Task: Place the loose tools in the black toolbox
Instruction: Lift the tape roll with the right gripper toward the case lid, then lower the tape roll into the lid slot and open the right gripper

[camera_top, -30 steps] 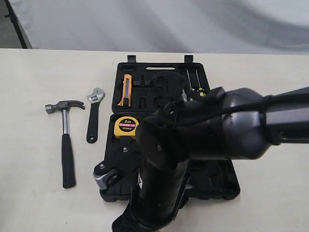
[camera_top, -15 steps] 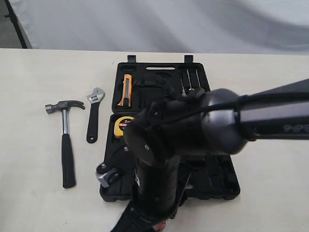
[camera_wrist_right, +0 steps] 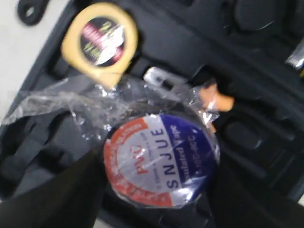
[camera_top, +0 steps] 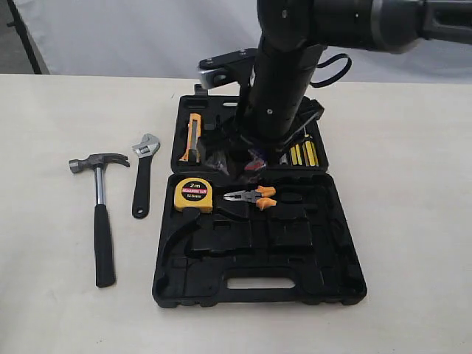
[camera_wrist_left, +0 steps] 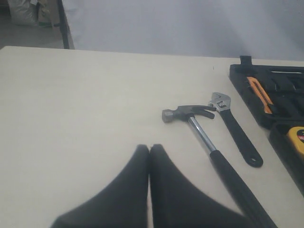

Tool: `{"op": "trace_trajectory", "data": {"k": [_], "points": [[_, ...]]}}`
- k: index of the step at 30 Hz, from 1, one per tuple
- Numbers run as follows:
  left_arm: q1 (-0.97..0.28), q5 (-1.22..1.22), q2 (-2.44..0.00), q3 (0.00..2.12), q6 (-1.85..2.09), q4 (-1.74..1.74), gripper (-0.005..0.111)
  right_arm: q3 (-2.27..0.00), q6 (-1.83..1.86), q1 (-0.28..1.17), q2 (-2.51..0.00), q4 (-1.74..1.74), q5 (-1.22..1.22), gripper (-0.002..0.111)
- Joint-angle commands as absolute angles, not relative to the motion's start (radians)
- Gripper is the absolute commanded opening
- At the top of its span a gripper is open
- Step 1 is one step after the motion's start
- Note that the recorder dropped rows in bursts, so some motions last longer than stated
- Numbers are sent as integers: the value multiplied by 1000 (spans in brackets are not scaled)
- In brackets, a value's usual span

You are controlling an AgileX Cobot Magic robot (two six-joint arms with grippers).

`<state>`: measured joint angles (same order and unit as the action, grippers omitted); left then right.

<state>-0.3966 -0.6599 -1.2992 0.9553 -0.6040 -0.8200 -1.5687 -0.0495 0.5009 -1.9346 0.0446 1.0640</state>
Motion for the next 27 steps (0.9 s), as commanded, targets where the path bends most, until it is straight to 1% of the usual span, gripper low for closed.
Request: {"op": "trace_trajectory", "data": {"k": [1,5,9,15,16,17,18,21,22,25,27], "points": [[-393,-643,-1291,946,-614,-806,1,-1732,-40,419,-2086,32,1048,0],[-393,-643,-1291,946,-614,-806,1,-1871,-63,391,-2219,-11,1048,0],[-393,-643,-1291,946,-614,-806,1,-1960,-66,387,-2305,-43,1068,1],[-393,-643,-1291,946,-614,-806,1,-1989,-68,387,-2357,-53,1083,1],[-393,-643,-1291,946,-614,-806,1,-1989,-72,387,-2357,-53,1085,2],[-393,-643,-1291,946,-614,-806,1,-1989,-76,387,-2357,-53,1085,5],[-393,-643,-1291,946,-614,-806,1,-1989,-78,387,-2357,-53,1085,11],[-393,-643,-1291,946,-614,-806,1,-1989,-81,387,-2357,-53,1083,34],[-393,-643,-1291,946,-614,-806,1,-1989,-81,387,-2357,-53,1081,43],[-393,-643,-1291,946,-614,-806,1,-1989,-81,387,-2357,-49,1079,57],[-393,-643,-1291,946,-614,-806,1,-1989,-81,387,-2357,-49,1083,61]]}}
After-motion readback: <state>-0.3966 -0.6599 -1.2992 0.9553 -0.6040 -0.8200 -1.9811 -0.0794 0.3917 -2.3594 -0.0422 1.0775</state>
